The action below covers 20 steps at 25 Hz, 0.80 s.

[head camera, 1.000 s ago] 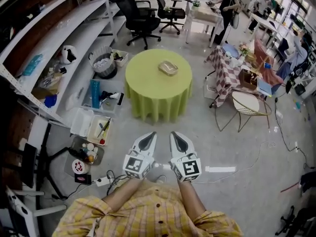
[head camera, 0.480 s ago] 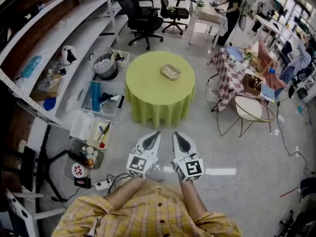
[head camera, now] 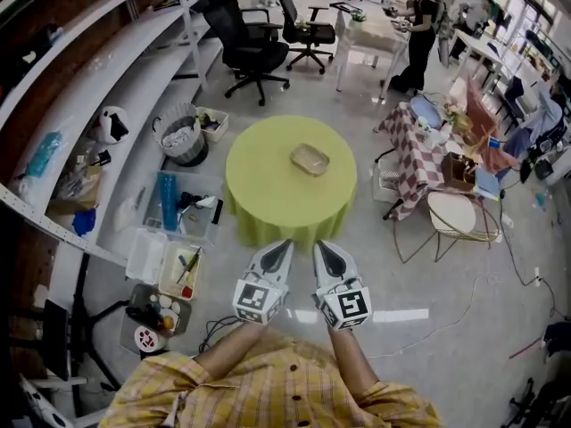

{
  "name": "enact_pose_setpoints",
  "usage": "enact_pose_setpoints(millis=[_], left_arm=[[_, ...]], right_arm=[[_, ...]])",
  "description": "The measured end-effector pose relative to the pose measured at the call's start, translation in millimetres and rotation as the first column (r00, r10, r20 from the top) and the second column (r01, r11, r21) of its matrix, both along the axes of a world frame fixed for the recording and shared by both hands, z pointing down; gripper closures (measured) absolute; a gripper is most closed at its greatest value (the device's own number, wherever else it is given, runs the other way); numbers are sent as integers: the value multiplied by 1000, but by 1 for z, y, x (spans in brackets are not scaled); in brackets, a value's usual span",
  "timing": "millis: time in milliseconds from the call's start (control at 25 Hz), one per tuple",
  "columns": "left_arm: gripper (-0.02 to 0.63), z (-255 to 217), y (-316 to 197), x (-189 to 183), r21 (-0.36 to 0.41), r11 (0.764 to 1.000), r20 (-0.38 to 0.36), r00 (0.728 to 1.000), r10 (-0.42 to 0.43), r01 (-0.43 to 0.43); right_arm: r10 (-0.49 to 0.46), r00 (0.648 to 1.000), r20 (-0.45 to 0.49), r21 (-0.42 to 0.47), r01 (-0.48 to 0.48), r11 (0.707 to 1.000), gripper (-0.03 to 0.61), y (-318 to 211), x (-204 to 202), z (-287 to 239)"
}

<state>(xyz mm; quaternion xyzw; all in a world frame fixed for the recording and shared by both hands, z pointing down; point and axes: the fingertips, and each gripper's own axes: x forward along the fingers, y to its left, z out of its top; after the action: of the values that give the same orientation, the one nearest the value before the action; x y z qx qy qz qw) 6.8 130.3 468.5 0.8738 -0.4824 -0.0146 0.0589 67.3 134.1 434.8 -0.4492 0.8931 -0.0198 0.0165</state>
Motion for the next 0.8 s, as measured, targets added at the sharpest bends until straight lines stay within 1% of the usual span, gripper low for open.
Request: enact_pose_setpoints(millis=[240,400,640,800], left_arm=[[609,-4,-58,-22,-6,999,-4,999,35,-35],[609,-1,-92,-43,-17,999,-3,999,48,-48],[609,-2,-137,-68,-23,997,-4,998,68,-68],[609,-2,-160,-82,-22,996,-6,996,87,-87]], right_arm=[[23,1000,-15,-8,-23,1000,580,-60,-28,-5],[40,999,-18,-18,-40,999,580,-94,-46,-4],[71,997,-6,-30,-72,997,580,-137,-67,-5],[93,995,-18,-38,-94,995,580,-160,-81,-2]])
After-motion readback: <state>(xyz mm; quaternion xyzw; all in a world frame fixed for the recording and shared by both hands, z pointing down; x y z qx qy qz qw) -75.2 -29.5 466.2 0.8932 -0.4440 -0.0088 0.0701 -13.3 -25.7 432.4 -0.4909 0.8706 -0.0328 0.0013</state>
